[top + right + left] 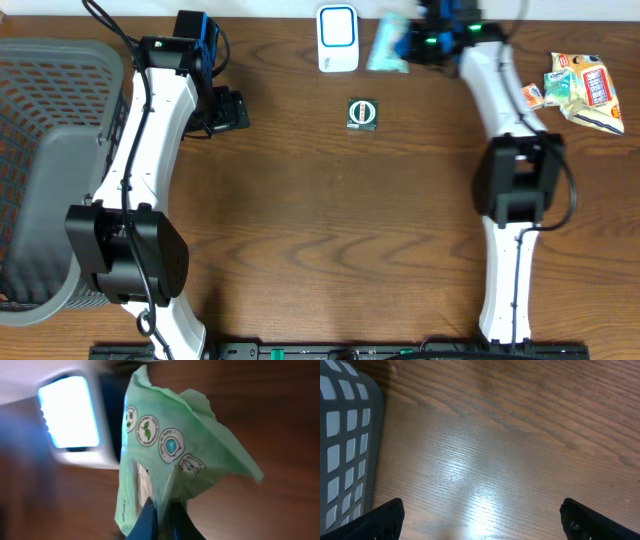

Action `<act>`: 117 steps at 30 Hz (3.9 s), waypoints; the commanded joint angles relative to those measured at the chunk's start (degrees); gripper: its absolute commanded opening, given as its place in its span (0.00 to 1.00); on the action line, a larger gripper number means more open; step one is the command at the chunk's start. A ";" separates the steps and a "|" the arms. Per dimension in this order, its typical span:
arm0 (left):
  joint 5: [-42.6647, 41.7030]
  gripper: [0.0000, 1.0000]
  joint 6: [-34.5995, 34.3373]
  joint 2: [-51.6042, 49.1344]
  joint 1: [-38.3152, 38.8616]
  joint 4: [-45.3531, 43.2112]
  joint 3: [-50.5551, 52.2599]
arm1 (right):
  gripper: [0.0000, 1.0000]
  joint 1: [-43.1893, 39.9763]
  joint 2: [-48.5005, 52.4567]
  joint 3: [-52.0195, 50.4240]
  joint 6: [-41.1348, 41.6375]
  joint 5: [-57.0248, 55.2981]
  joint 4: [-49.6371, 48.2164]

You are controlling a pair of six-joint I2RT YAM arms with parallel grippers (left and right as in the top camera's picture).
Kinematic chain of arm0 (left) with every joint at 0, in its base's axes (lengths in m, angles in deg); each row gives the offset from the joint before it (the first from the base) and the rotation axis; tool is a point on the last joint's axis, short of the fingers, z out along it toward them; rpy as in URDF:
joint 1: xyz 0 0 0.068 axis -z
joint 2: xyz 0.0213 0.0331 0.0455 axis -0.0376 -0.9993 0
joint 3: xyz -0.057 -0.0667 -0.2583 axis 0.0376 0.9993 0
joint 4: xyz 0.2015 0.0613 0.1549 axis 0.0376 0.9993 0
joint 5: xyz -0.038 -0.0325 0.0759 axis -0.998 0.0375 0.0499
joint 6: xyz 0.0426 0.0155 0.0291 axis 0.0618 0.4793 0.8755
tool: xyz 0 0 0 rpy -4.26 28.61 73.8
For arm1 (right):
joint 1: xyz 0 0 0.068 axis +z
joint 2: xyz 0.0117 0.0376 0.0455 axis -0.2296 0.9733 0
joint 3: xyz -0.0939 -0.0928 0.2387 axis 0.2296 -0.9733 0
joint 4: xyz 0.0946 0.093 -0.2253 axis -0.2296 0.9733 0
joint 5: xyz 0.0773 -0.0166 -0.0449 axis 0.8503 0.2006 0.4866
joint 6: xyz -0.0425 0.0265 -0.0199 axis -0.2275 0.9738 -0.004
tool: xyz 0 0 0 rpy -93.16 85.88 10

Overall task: Scan the item barcode
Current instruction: 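Carry the teal wrapper to the far right corner and release, then reach the right gripper to the dark green tin and grasp it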

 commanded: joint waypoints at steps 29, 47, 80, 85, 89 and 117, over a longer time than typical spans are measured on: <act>0.74 0.98 0.94 0.11 -0.15 0.17 0.57 | 0.44 -23.32 -10.23 -0.68 -13.42 -18.71 18.14; 0.74 0.98 0.94 0.11 -0.15 0.15 0.57 | 0.68 -14.49 -9.92 -0.70 -13.40 13.68 22.82; 0.74 0.98 0.94 0.11 -0.15 0.15 0.57 | 0.90 21.31 -7.98 -21.22 8.59 -35.69 5.42; 0.72 0.98 0.94 0.11 -0.15 0.17 0.57 | 0.83 21.22 -7.98 -23.93 8.55 -35.67 3.32; 0.74 0.98 0.94 0.11 -0.15 0.15 0.57 | 0.75 20.68 -8.00 -23.91 7.91 -35.67 4.07; 0.74 0.98 0.94 0.11 -0.15 0.17 0.57 | 0.84 13.97 -18.58 -23.80 6.05 -19.61 1.90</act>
